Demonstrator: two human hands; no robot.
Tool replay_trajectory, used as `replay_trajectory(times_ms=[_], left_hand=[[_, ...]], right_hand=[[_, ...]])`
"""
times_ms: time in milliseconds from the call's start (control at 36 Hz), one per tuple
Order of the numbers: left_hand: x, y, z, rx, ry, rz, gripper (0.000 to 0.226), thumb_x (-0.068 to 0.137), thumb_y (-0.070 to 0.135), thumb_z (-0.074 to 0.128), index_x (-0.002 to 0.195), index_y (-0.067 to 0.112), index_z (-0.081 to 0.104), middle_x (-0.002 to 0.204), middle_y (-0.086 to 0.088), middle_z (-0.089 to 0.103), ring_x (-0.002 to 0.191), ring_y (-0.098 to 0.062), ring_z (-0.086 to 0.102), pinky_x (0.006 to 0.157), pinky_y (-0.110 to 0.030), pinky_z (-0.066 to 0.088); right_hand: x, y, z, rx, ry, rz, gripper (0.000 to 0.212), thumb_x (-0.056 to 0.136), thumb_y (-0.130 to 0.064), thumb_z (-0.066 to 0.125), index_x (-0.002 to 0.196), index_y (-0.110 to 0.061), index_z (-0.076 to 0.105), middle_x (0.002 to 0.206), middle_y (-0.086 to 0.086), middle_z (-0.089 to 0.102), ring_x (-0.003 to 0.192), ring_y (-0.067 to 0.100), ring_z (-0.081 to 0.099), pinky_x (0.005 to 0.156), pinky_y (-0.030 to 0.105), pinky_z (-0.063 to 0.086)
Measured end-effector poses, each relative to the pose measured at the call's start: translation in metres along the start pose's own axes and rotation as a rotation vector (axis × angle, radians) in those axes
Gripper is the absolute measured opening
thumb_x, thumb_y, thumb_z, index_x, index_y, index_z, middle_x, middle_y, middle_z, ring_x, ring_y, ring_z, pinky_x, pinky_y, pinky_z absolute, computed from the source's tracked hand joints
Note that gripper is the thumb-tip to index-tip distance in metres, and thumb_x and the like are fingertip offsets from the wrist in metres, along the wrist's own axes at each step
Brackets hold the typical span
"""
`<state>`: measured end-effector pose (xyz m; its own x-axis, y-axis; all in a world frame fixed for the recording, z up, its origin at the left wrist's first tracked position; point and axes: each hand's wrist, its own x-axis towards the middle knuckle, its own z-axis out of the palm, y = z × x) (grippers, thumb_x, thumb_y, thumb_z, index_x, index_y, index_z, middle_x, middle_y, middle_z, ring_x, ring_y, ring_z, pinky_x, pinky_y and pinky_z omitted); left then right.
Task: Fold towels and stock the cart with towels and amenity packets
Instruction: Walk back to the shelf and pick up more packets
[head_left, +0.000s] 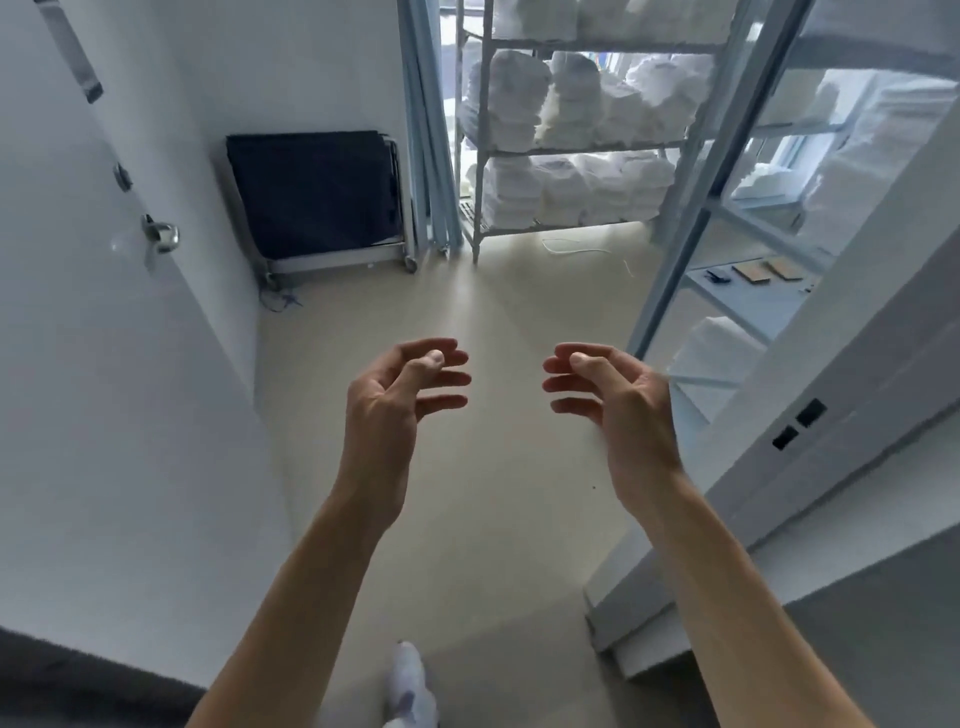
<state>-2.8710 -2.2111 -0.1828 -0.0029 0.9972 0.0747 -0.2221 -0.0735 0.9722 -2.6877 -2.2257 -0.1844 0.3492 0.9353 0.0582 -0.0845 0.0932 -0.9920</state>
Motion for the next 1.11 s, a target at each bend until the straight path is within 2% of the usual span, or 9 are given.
replay_trajectory(times_ms=[194, 278, 389, 500, 583, 861, 1111], left_hand=[[0.146, -0.037, -0.001, -0.028, -0.031, -0.034, 0.023, 0.1, 0.009, 0.048, 0.107, 0.007, 0.069, 0.103, -0.01, 0.075, 0.096, -0.029, 0.072, 0.083, -0.04, 0.059], [0.213, -0.043, -0.004, -0.051, -0.047, -0.05, 0.022, 0.099, 0.012, 0.05, 0.107, 0.007, 0.07, 0.103, -0.01, 0.075, 0.096, -0.029, 0.072, 0.082, -0.04, 0.057], [0.297, -0.041, -0.007, -0.087, -0.052, -0.072, 0.028, 0.086, 0.023, 0.054, 0.104, 0.008, 0.071, 0.101, -0.01, 0.075, 0.094, -0.029, 0.072, 0.079, -0.037, 0.059], [0.371, -0.039, -0.003, -0.065, -0.071, -0.061, 0.025, 0.09, 0.017, 0.053, 0.103, 0.007, 0.071, 0.101, -0.012, 0.075, 0.093, -0.03, 0.071, 0.081, -0.04, 0.058], [0.422, -0.044, 0.005, -0.07, -0.08, -0.071, 0.028, 0.085, 0.021, 0.055, 0.103, 0.005, 0.071, 0.1, -0.013, 0.075, 0.092, -0.03, 0.071, 0.078, -0.038, 0.058], [0.585, -0.09, 0.056, -0.038, -0.093, -0.089, 0.028, 0.084, 0.021, 0.056, 0.102, 0.006, 0.072, 0.1, -0.012, 0.075, 0.089, -0.028, 0.071, 0.078, -0.039, 0.058], [0.756, -0.105, 0.147, -0.006, -0.094, -0.034, 0.028, 0.086, 0.02, 0.056, 0.103, 0.005, 0.071, 0.102, -0.013, 0.074, 0.089, -0.028, 0.07, 0.079, -0.041, 0.058]], right_hand=[[0.133, 0.039, 0.047, -0.019, 0.015, 0.016, 0.018, 0.096, -0.008, 0.054, 0.097, -0.01, 0.072, 0.089, 0.007, 0.076, 0.082, 0.023, 0.072, 0.068, 0.03, 0.058], [0.194, 0.043, 0.066, -0.012, 0.049, 0.027, 0.019, 0.096, -0.006, 0.054, 0.096, -0.008, 0.073, 0.089, 0.009, 0.076, 0.08, 0.022, 0.071, 0.066, 0.029, 0.058], [0.272, 0.043, 0.088, 0.014, 0.09, 0.033, 0.02, 0.095, -0.005, 0.054, 0.094, -0.008, 0.073, 0.088, 0.01, 0.076, 0.08, 0.024, 0.071, 0.064, 0.029, 0.057], [0.338, 0.042, 0.105, 0.016, 0.101, 0.013, 0.02, 0.095, -0.005, 0.054, 0.094, -0.008, 0.073, 0.088, 0.01, 0.076, 0.079, 0.024, 0.071, 0.064, 0.028, 0.057], [0.386, 0.043, 0.111, 0.015, 0.116, -0.016, 0.02, 0.095, -0.005, 0.054, 0.095, -0.007, 0.073, 0.089, 0.01, 0.076, 0.079, 0.024, 0.071, 0.064, 0.028, 0.058], [0.559, 0.073, 0.119, 0.128, 0.133, -0.014, 0.02, 0.093, -0.007, 0.054, 0.091, -0.01, 0.074, 0.086, 0.01, 0.075, 0.077, 0.023, 0.07, 0.062, 0.027, 0.055], [0.748, 0.078, 0.102, 0.24, 0.146, 0.022, 0.021, 0.094, -0.006, 0.053, 0.092, -0.008, 0.073, 0.084, 0.009, 0.075, 0.073, 0.021, 0.069, 0.06, 0.024, 0.053]])
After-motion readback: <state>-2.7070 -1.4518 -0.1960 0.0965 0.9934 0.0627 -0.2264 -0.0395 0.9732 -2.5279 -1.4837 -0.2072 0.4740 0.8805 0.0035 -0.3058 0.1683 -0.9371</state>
